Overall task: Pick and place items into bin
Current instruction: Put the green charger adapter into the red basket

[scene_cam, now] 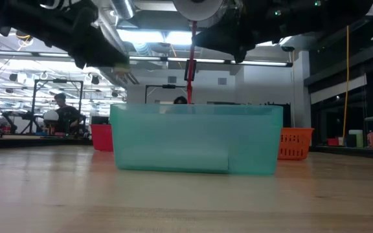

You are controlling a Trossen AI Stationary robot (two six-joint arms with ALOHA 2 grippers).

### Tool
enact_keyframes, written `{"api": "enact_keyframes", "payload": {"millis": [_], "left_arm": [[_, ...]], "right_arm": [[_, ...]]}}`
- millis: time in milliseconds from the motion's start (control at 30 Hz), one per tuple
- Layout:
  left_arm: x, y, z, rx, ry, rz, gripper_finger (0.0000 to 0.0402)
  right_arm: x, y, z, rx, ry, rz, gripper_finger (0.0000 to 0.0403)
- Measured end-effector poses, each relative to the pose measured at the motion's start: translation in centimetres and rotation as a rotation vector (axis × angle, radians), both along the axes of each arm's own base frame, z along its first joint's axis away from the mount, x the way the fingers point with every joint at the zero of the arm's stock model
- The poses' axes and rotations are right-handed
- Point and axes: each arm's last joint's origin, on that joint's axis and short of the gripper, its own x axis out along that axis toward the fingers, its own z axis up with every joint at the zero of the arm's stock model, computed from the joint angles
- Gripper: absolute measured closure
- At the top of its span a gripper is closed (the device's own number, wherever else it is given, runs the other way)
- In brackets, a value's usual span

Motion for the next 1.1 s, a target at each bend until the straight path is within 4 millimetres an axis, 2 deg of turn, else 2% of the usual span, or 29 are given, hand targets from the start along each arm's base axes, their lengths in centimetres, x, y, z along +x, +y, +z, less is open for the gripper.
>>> {"api": "enact_keyframes", "payload": {"millis": [467, 700, 867, 1100], "left_arm": [[1.7, 3.3, 0.6, -0.108, 0.262, 0.174, 0.0253], [3.6, 5.2, 0.0, -0.146, 0.395, 0.067, 0.0253], [4.4, 6.6, -0.6, -0.164, 0.499, 0.097, 0.0253], [5.1, 7.2, -1.8, -0.182, 0.601, 0.019, 0.0253]], "right_arm": [[0.1, -1.0, 0.0, -0.028, 0.005, -0.025, 0.0403], [0.1, -1.0, 0.0, -0.029, 0.007, -0.025, 0.0403], [0.1, -1.0, -0.1, -0.03, 0.013, -0.025, 0.0403], [0.1, -1.0, -0.1, -0.049, 0.02, -0.021, 0.0403]]}}
